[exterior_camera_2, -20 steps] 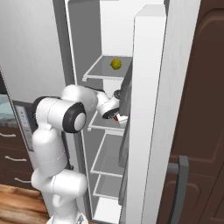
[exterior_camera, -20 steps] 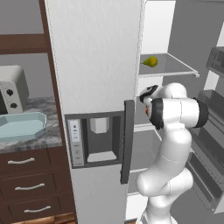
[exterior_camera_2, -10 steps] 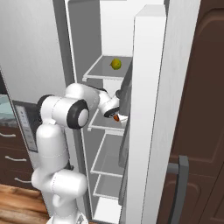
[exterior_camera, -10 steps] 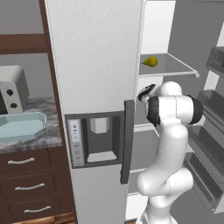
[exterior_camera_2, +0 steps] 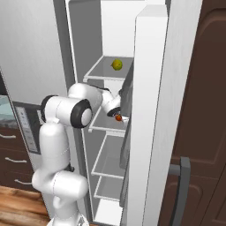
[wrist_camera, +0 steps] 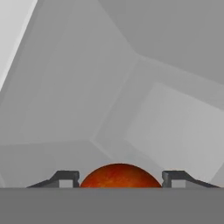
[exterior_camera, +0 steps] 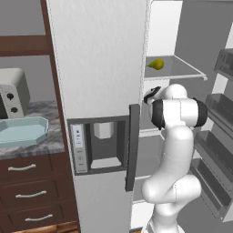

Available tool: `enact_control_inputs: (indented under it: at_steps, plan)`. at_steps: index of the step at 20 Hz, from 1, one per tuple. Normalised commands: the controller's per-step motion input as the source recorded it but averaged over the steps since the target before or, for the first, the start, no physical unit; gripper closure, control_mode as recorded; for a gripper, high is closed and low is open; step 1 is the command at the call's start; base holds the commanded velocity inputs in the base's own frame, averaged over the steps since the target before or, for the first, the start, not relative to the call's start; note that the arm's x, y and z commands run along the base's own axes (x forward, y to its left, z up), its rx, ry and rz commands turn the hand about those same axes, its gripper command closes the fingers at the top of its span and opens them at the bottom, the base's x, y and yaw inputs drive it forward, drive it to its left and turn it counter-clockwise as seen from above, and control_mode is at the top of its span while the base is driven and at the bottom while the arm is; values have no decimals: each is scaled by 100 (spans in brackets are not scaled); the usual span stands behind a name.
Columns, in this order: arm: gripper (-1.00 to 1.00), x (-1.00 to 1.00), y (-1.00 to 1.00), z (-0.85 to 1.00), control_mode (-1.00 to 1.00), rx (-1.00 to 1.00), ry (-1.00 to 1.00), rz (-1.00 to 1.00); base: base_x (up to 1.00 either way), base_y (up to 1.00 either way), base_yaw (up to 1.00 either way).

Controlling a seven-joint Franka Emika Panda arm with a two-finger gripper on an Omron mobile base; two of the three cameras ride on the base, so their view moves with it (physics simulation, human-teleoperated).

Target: Pick the pear and apple from the fridge and place them inside the tupperware on the counter.

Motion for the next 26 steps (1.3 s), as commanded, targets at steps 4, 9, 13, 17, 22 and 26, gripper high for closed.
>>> enact_control_inputs:
  at_steps: [4, 9, 13, 17, 22, 26]
  plan:
    - [100, -18, 4, -24, -100, 0, -1, 0, 0, 0, 0]
    - [100, -79, 1, -2, -100, 2, -40, -4, 0, 0, 0]
    - [100, -99, 0, 16, -100, 1, -29, -15, 0, 0, 0]
    - [100, -73, 10, 66, -100, 0, 0, -16, 0, 0, 0]
    - [100, -61, 8, 91, -100, -2, 16, -9, 0, 0, 0]
    - [100, -68, 0, 85, -100, 0, 18, -2, 0, 0, 0]
